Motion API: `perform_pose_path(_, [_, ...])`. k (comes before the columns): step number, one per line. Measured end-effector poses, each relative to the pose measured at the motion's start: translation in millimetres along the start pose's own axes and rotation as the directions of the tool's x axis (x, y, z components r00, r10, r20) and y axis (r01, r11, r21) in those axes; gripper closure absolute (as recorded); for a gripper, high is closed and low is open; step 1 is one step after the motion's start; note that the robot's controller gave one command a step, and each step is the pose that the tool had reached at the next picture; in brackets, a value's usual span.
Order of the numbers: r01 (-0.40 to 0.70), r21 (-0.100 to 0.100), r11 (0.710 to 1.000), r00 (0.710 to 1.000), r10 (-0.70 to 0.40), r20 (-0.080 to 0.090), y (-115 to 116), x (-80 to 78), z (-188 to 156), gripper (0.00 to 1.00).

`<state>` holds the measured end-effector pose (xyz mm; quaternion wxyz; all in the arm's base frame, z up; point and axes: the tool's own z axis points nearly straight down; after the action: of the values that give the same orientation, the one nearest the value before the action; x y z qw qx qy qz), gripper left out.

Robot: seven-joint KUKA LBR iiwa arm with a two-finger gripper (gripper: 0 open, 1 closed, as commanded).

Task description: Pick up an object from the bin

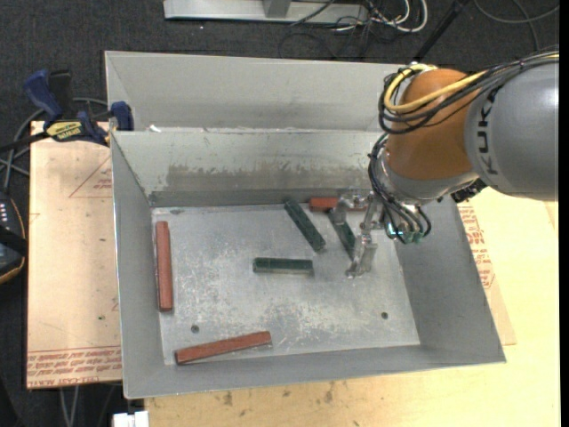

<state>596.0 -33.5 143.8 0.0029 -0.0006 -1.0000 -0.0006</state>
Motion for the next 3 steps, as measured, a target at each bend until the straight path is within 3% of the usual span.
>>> perform_pose_path(1, [-0.019,-0.002,1.0,1.0,0.019,0.01,51,-10.3,75,0.0])
perform_pose_path(2, [0.266,-0.001,0.964,0.964,-0.266,0.006,118,27.4,74,0.0])
perform_pose_path(3, [0.263,0.002,0.965,0.965,-0.263,0.007,115,26.2,74,1.0])
